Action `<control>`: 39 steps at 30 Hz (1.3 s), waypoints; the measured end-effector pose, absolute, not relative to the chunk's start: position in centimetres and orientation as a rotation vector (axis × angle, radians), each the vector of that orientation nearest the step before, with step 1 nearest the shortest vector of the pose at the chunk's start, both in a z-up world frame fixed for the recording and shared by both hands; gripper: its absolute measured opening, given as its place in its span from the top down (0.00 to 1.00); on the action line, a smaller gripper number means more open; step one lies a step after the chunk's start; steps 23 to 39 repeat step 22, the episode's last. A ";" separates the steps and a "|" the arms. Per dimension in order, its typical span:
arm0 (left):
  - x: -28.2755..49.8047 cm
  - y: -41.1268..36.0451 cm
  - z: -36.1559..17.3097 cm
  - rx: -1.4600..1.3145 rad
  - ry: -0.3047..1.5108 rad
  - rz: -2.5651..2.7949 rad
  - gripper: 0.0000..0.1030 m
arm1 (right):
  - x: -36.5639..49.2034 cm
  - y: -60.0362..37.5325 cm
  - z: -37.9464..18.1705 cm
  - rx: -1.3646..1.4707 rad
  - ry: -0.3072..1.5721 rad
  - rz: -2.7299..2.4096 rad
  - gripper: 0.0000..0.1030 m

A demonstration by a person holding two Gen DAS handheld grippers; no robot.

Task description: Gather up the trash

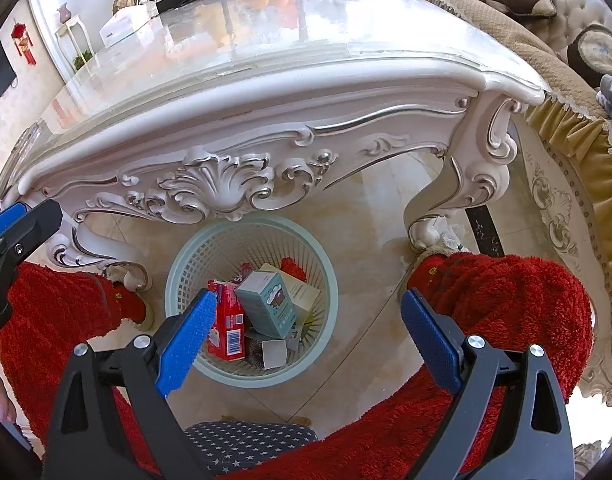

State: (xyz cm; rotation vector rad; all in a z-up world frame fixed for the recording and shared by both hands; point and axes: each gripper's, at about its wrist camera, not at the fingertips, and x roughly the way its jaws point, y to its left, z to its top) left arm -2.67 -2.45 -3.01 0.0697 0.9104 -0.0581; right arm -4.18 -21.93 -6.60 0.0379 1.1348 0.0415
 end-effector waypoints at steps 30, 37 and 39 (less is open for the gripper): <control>-2.0 -2.1 -3.0 0.046 0.931 -0.057 0.13 | -3.9 -22.2 -7.2 0.049 1.152 0.042 0.13; -2.0 -2.1 -3.0 0.046 0.931 -0.057 0.13 | -3.9 -22.2 -7.2 0.049 1.152 0.042 0.13; -2.0 -2.1 -3.0 0.046 0.931 -0.057 0.13 | -3.9 -22.2 -7.2 0.049 1.152 0.042 0.13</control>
